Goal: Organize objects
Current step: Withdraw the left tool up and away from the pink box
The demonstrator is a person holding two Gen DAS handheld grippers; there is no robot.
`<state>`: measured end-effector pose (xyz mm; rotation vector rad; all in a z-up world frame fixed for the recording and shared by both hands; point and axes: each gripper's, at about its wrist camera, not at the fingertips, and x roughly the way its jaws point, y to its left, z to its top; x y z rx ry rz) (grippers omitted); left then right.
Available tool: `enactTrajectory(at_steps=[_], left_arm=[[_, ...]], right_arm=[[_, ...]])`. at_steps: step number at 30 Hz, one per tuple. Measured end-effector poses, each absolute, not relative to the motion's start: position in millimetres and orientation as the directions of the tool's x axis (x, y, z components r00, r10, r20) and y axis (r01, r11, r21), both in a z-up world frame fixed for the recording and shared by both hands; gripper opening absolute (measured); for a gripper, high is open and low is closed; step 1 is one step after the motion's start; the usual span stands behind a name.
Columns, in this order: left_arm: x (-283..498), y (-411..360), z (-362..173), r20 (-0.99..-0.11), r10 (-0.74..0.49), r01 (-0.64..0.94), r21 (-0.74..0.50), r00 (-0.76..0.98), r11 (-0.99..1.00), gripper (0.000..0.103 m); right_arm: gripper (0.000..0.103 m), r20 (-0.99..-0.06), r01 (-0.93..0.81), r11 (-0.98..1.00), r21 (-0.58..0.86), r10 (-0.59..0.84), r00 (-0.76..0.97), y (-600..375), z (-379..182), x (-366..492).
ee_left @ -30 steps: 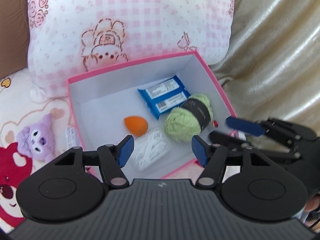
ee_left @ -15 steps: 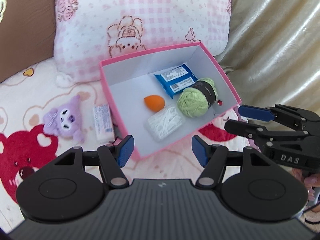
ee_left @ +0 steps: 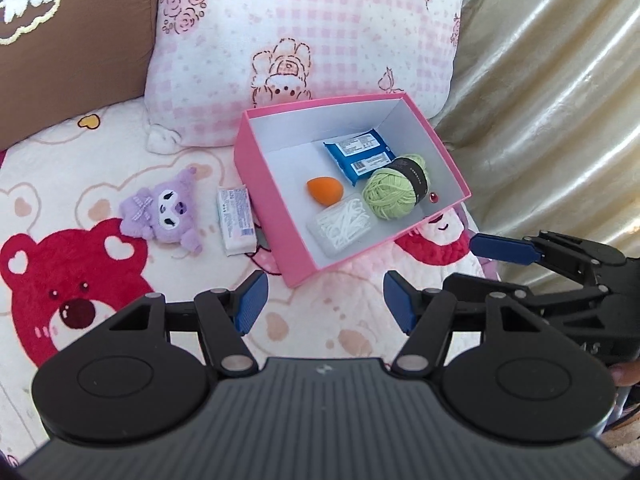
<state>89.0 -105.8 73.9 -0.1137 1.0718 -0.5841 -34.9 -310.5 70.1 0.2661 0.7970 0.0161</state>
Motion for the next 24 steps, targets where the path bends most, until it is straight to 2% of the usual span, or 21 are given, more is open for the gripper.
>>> enactTrajectory(at_steps=[7, 10, 24], left_arm=[[74.9, -86.2, 78.7, -0.797, -0.492, 0.390, -0.353, 0.350, 0.850, 0.063], [72.6, -77.5, 77.9, -0.800, -0.483, 0.380, -0.349, 0.356, 0.857, 0.063], [95.1, -28.6, 54.7, -0.795, -0.461, 0.292, -0.367, 0.395, 0.883, 0.079]], right_arm=[[0.069, -0.723, 0.018, 0.978, 0.209, 0.142, 0.677, -282.9, 73.6, -34.2], [0.074, -0.727, -0.008, 0.981, 0.192, 0.147, 0.670, -273.3, 72.9, -31.5], [0.079, -0.780, -0.120, 0.991, 0.063, 0.124, 0.613, -226.0, 57.4, 1.1]])
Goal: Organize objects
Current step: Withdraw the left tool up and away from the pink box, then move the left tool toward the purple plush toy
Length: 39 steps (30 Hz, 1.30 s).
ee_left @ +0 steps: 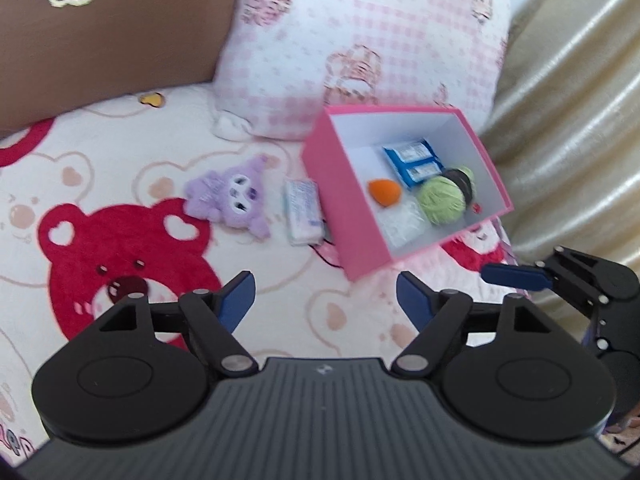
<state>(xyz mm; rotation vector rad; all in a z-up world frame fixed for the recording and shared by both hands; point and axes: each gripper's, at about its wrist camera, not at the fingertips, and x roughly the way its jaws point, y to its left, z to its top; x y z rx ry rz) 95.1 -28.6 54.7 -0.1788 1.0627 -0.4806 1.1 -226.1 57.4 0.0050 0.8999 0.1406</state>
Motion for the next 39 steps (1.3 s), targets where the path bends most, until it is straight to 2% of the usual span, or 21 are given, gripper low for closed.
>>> enactTrajectory(at_steps=[6, 9, 14, 22, 31, 39], left_arm=[[101.7, -2.4, 38.0, -0.770, -0.473, 0.250, -0.402, 0.428, 0.881, 0.084], [103.4, 3.6, 31.8, -0.762, -0.460, 0.240, -0.393, 0.456, 0.888, 0.085], [104.8, 9.4, 21.0, -0.734, -0.488, 0.241, -0.425, 0.472, 0.873, 0.092], [113.8, 13.2, -1.3, -0.715, -0.483, 0.243, -0.419, 0.505, 0.875, 0.092], [133.0, 31.1, -33.8, -0.739, -0.441, 0.215, -0.387, 0.509, 0.897, 0.092], [144.7, 43.4, -57.2, -0.701, -0.469, 0.208, -0.429, 0.537, 0.879, 0.091]], right_arm=[[0.079, -0.765, -0.150, 0.986, 0.077, 0.154, 0.625, -216.6, 52.2, 17.8], [0.079, -0.763, -0.186, 0.982, 0.043, 0.152, 0.628, -209.4, 49.2, 24.2], [0.079, -0.747, -0.232, 0.973, -0.006, 0.150, 0.648, -203.1, 46.1, 33.2], [0.079, -0.693, -0.247, 0.969, -0.009, 0.172, 0.701, -191.4, 30.4, 50.1], [0.079, -0.687, -0.206, 0.971, -0.124, 0.066, 0.724, -170.8, -4.7, 71.1], [0.079, -0.691, -0.259, 0.962, -0.088, 0.128, 0.712, -152.9, -30.5, 92.2]])
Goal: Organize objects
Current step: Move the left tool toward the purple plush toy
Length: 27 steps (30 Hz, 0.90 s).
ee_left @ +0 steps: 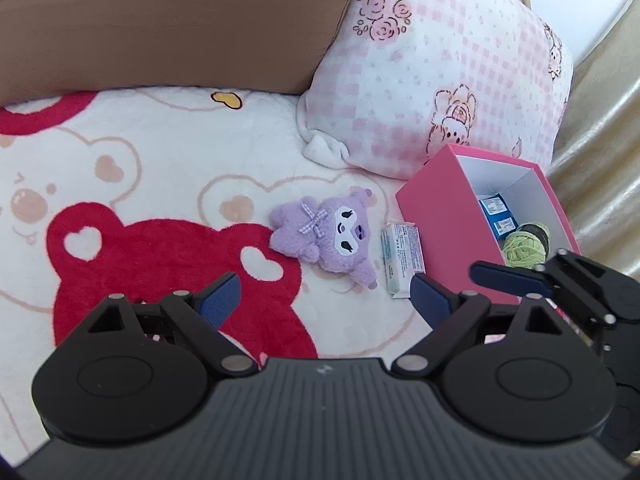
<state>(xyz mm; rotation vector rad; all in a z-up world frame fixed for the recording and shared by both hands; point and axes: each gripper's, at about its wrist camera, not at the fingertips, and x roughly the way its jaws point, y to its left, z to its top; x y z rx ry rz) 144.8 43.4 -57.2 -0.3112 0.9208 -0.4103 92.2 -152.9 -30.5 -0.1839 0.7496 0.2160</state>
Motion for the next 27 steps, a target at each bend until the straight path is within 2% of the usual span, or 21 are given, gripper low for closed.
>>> enactTrajectory(at_steps=[6, 18, 22, 25, 27], left_arm=[[155.1, 53.1, -76.9, -0.639, -0.515, 0.212, -0.492, 0.571, 0.845, 0.091], [172.2, 54.1, -110.0, -0.632, -0.520, 0.199, -0.509, 0.575, 0.838, 0.089], [181.2, 48.1, -124.0, -0.626, -0.508, 0.201, -0.496, 0.592, 0.845, 0.083], [190.5, 43.8, -133.8, -0.624, -0.505, 0.196, -0.497, 0.596, 0.845, 0.074], [195.3, 42.8, -138.9, -0.602, -0.523, 0.195, -0.525, 0.604, 0.829, 0.071]], right_arm=[[0.079, -0.712, -0.213, 0.970, -0.113, 0.071, 0.699, -155.7, -57.6, 111.1], [0.079, -0.739, -0.120, 0.991, -0.058, 0.038, 0.673, -172.9, -106.3, 156.4], [0.079, -0.740, -0.090, 0.993, -0.069, 0.010, 0.673, -181.2, -118.8, 166.8], [0.079, -0.738, -0.064, 0.997, -0.048, 0.008, 0.675, -189.7, -125.6, 171.7], [0.075, -0.740, -0.053, 0.998, -0.029, 0.014, 0.672, -194.3, -128.8, 174.4]])
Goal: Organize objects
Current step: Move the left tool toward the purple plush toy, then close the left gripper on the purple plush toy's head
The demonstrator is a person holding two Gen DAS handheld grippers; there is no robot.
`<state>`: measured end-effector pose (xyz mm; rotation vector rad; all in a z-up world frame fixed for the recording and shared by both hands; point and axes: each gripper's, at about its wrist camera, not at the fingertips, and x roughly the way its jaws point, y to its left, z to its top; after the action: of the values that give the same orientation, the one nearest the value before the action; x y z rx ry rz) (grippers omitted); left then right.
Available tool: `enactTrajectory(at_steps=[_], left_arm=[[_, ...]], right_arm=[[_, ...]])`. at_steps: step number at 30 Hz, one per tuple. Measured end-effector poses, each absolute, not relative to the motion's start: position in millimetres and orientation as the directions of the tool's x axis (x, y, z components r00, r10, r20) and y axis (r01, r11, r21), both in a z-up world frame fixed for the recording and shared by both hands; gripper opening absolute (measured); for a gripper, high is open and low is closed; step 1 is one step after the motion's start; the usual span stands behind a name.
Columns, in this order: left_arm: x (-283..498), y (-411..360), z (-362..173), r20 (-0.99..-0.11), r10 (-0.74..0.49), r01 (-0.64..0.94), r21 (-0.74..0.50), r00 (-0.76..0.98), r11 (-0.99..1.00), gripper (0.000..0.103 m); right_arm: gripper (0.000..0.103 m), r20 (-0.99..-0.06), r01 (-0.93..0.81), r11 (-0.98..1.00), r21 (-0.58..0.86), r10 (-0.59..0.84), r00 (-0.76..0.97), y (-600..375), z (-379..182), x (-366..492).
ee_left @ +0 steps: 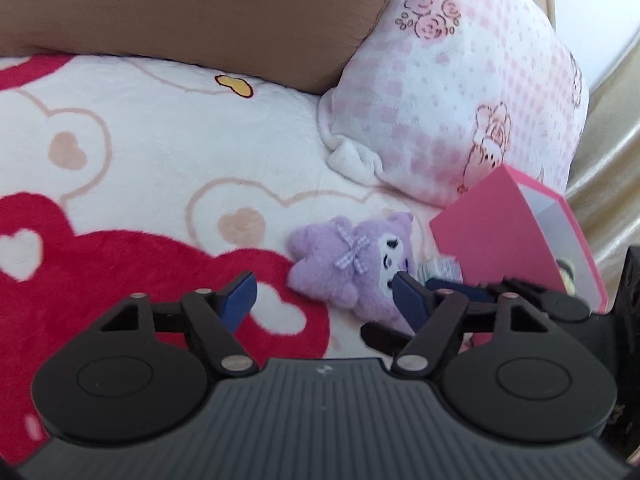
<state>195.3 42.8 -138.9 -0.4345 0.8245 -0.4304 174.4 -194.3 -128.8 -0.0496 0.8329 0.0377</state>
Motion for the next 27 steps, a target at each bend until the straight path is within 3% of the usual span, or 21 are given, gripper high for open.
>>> enactTrajectory(at_steps=[4, 9, 12, 17, 19, 27], left_arm=[[200.6, 39.9, -147.5, -0.585, -0.558, 0.182, -0.578, 0.588, 0.796, 0.062], [204.9, 38.1, -155.8, -0.582, -0.545, 0.165, -0.577, 0.604, 0.800, 0.054], [210.2, 32.4, -164.2, -0.622, -0.516, 0.164, -0.534, 0.589, 0.829, 0.040], [207.5, 32.6, -166.1, -0.593, -0.532, 0.181, -0.548, 0.605, 0.817, 0.034], [206.5, 34.6, -166.6, -0.582, -0.543, 0.181, -0.563, 0.605, 0.806, 0.033], [201.0, 31.7, -158.9, -0.588, -0.551, 0.203, -0.552, 0.593, 0.808, 0.033]], right_arm=[[0.061, -0.743, -0.068, 0.998, -0.014, 0.035, 0.668, -196.9, -131.4, 177.1], [0.055, -0.744, -0.062, 0.998, -0.017, 0.028, 0.668, -198.0, -135.2, 180.3], [0.054, -0.751, -0.056, 0.998, -0.019, 0.023, 0.660, -199.5, -138.4, 181.8], [0.053, -0.763, -0.054, 0.998, -0.029, 0.013, 0.646, -200.8, -142.1, 180.7], [0.046, -0.763, -0.068, 0.997, -0.025, 0.025, 0.646, -200.8, -142.4, 180.0], [0.045, -0.765, -0.088, 0.995, -0.050, 0.018, 0.644, -194.6, -143.6, 178.8]])
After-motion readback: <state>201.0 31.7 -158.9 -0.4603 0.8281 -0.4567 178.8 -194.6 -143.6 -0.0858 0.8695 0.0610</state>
